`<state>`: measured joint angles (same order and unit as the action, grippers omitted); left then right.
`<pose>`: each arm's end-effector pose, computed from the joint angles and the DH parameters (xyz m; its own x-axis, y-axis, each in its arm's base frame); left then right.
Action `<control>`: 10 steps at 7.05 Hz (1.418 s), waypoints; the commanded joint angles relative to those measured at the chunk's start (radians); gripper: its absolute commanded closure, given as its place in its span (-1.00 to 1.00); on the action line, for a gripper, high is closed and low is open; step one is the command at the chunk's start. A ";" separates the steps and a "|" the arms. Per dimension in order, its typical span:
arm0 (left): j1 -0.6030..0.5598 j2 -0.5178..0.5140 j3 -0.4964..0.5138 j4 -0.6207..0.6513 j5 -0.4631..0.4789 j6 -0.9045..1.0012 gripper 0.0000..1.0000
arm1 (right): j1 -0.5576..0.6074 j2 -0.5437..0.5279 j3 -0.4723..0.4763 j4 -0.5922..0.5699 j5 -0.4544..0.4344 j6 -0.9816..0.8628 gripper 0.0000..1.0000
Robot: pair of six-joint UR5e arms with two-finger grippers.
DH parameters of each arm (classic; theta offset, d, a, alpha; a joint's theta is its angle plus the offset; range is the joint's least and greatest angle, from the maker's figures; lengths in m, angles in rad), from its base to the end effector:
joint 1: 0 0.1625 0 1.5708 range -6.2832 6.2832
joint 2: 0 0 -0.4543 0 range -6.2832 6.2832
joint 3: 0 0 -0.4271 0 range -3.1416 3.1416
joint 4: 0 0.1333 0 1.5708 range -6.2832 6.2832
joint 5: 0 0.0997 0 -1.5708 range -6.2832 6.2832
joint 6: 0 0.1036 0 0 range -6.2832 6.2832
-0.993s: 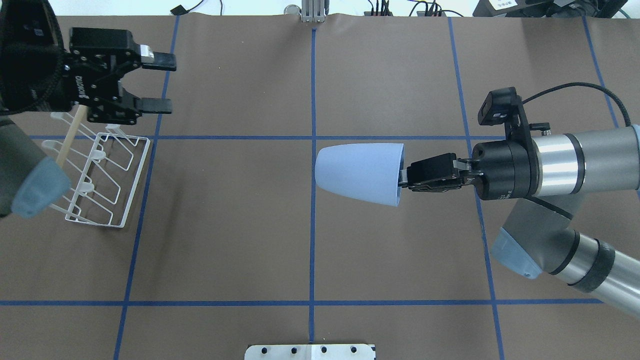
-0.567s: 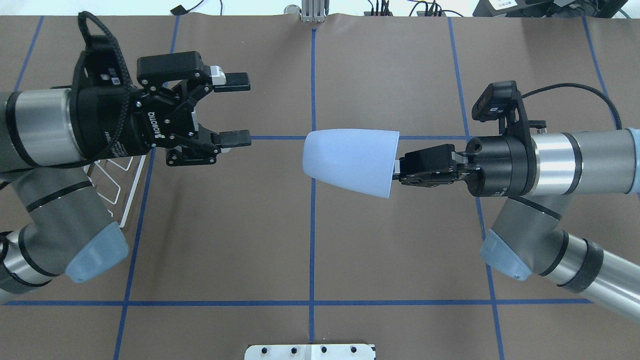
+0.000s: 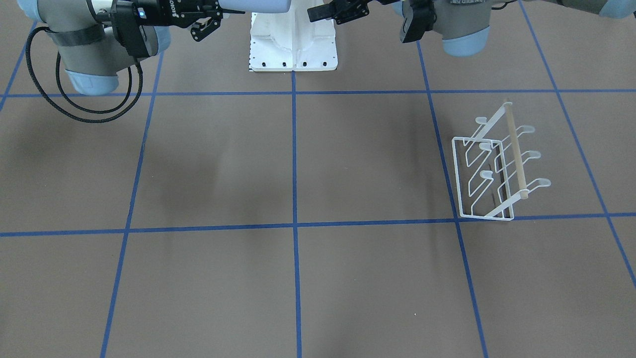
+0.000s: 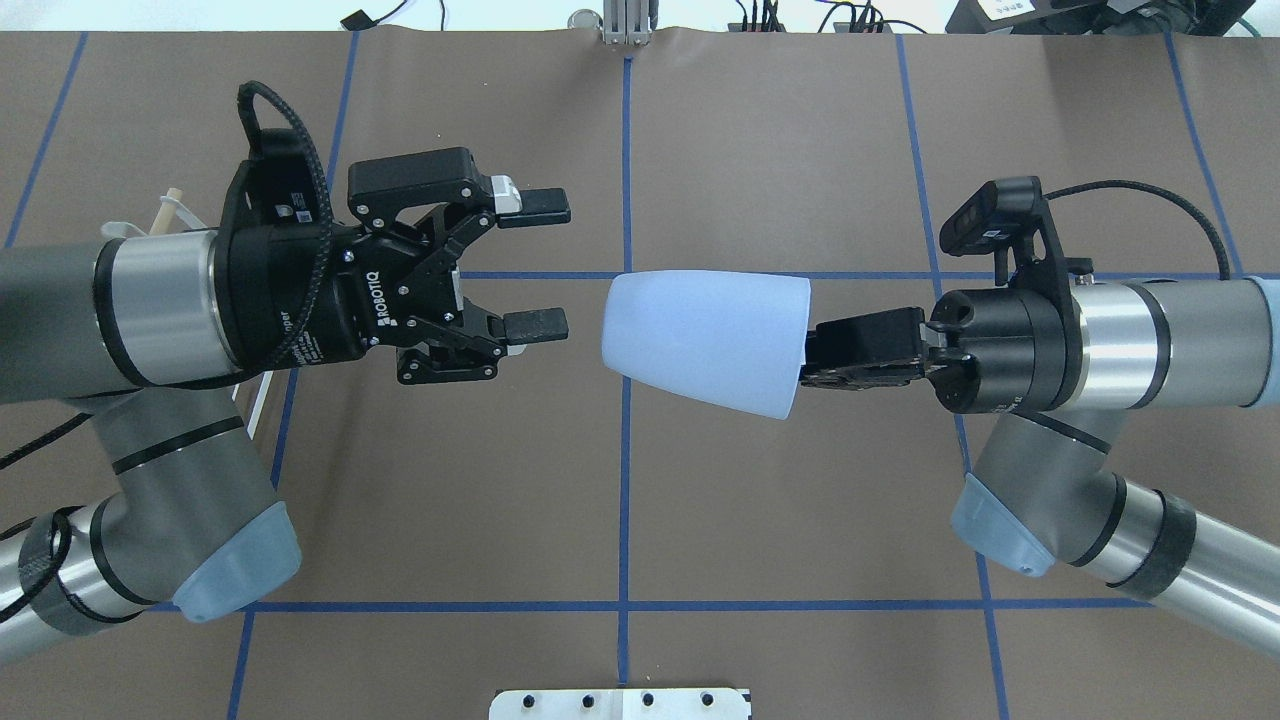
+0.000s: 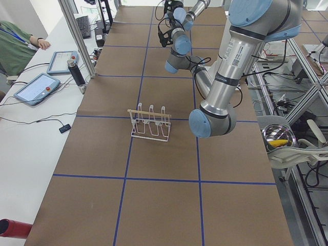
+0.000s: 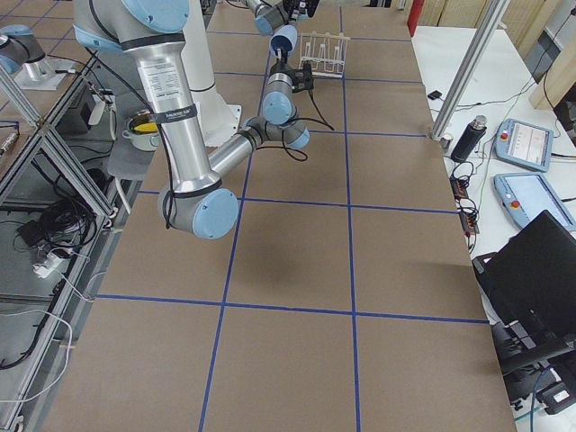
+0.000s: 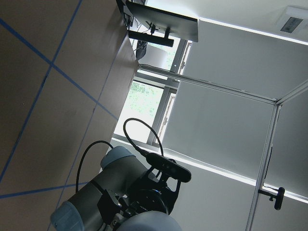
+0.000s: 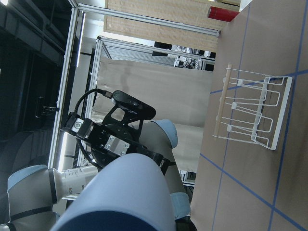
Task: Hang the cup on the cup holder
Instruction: 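Carry the cup toward the middle with the right gripper while the left gripper approaches, then close the left gripper on the cup's closed end, then open the right gripper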
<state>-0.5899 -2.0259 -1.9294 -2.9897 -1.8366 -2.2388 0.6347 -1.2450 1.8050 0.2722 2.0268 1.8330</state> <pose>0.3653 -0.3722 0.1200 -0.6267 -0.2997 -0.7193 -0.0301 0.9317 -0.3619 -0.3476 -0.3648 0.2301 -0.6512 -0.1905 0.7346 -0.1292 0.9817 0.1400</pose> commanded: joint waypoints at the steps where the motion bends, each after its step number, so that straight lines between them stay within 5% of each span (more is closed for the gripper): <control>1: 0.034 0.000 0.001 0.000 0.004 0.001 -0.95 | -0.003 -0.001 0.000 0.015 0.000 0.000 1.00; 10: 0.119 -0.048 0.004 0.006 0.073 0.004 -0.85 | -0.036 0.001 0.000 0.015 -0.017 -0.003 1.00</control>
<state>-0.4813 -2.0672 -1.9252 -2.9838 -1.7745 -2.2371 0.6002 -1.2442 1.8042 0.2861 2.0096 1.8302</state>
